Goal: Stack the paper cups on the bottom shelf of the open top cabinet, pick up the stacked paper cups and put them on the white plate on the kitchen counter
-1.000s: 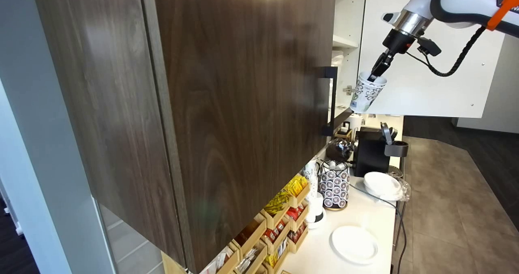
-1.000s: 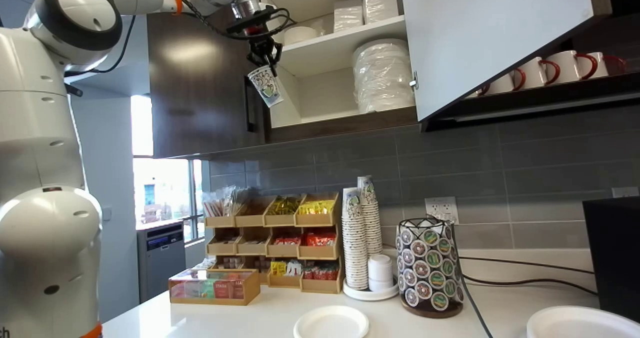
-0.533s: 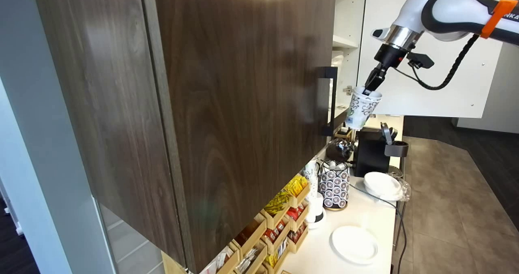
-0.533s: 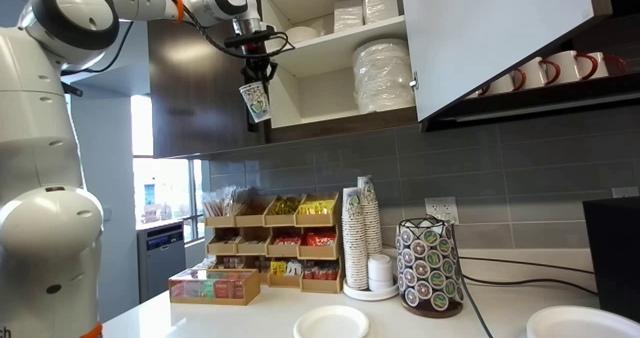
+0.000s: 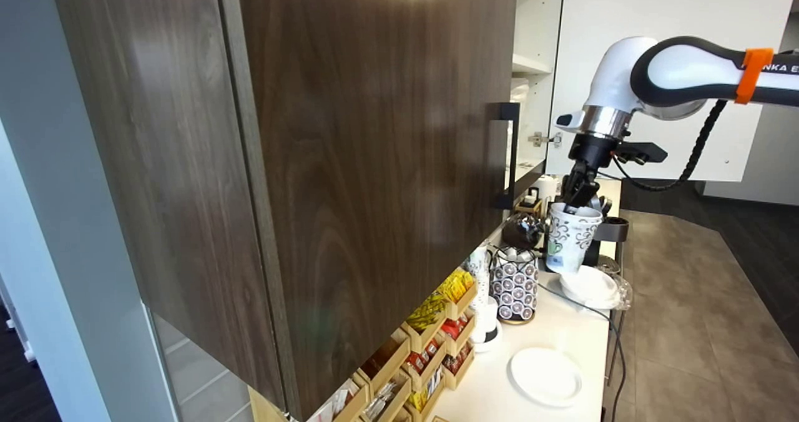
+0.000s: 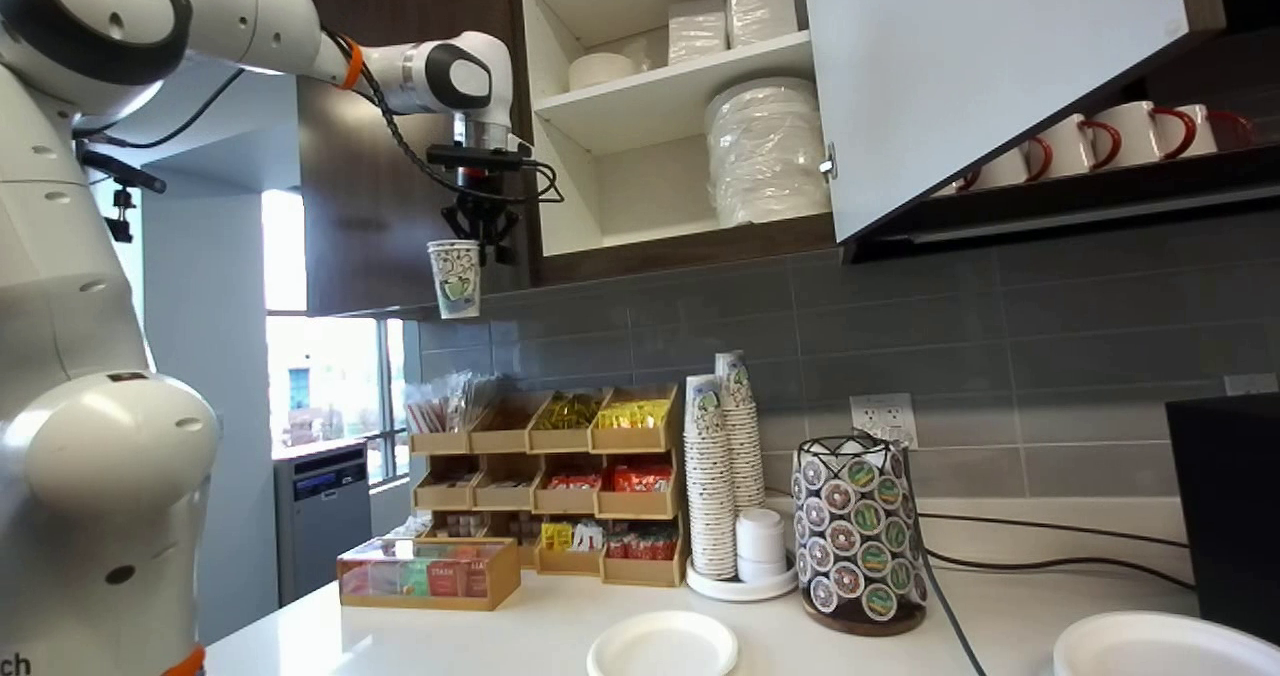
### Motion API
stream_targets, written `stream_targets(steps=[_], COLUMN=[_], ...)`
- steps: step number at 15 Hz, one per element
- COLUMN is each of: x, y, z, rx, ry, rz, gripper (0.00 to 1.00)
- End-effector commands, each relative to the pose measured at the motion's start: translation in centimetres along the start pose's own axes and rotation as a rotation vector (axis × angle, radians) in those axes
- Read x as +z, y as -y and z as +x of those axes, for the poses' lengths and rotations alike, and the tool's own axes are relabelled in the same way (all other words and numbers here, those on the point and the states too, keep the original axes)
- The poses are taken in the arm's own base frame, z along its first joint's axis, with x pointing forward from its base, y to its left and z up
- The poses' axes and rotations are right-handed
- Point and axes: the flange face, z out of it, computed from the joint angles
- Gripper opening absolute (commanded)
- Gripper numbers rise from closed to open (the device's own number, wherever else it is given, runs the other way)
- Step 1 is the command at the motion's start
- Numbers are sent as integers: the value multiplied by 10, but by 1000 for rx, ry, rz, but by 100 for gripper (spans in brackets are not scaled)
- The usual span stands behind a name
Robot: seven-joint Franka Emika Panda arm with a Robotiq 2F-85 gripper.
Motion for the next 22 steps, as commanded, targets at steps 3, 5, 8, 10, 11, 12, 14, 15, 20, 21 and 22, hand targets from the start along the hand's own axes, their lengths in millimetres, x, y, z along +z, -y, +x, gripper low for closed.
stream_targets(steps=[3, 5, 8, 10, 11, 12, 14, 15, 20, 21, 22], x=[61, 55, 59, 56, 56, 56, 57, 70, 153, 169, 185], y=[-2, -6, -9, -7, -7, -7, -7, -21, -73, -83, -92], z=[-40, -25, -26, -25, -25, -25, -24, -31, -72, -79, -86], rx=[-5, -1, 5, 1, 0, 1, 0, 29, 163, 189, 216], ry=[27, 34, 34, 29, 29, 29, 29, 46, 141, 153, 167], rz=[10, 15, 16, 14, 13, 14, 14, 21, 133, 136, 145], gripper=[1, 1, 5, 5, 5, 5, 1, 1, 1, 1, 1])
